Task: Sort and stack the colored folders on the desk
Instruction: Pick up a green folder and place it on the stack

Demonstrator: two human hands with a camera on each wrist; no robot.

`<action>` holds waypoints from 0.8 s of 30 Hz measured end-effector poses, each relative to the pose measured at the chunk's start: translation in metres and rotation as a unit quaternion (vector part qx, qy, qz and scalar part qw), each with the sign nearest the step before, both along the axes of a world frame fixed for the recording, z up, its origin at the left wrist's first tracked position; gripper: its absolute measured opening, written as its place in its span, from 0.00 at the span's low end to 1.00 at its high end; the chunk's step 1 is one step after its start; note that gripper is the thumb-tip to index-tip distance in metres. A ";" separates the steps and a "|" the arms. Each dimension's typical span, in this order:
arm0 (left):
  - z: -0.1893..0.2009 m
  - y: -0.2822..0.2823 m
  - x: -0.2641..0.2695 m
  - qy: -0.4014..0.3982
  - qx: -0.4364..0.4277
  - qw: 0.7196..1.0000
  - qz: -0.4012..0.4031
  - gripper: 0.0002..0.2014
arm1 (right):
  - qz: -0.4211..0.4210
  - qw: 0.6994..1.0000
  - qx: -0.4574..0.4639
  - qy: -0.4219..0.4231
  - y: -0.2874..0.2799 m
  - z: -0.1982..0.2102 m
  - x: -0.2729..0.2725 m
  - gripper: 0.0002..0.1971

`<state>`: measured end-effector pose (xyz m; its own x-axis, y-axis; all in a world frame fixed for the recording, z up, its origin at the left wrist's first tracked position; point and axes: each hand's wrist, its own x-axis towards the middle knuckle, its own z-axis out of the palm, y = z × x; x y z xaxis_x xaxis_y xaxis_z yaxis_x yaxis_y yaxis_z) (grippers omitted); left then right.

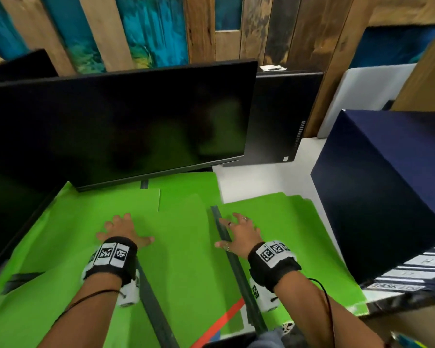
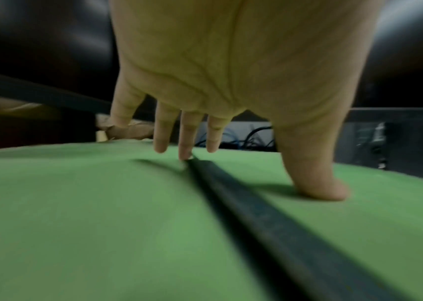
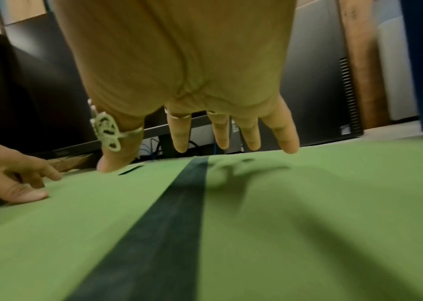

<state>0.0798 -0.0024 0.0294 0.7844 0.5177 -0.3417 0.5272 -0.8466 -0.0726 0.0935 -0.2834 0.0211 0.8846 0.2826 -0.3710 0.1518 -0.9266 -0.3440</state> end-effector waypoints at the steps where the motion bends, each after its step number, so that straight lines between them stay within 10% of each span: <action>1: -0.003 0.011 -0.004 0.005 -0.012 1.000 0.016 0.54 | 0.010 1.000 -0.012 0.016 0.007 -0.003 -0.002 0.40; 14: 0.009 0.018 -0.026 -0.142 -0.109 0.984 0.027 0.44 | 0.036 0.990 -0.057 0.124 0.008 -0.028 -0.002 0.48; 24: 0.085 -0.042 -0.021 -0.354 -0.251 0.892 -0.127 0.20 | -0.004 0.988 0.046 0.144 0.002 -0.015 -0.006 0.50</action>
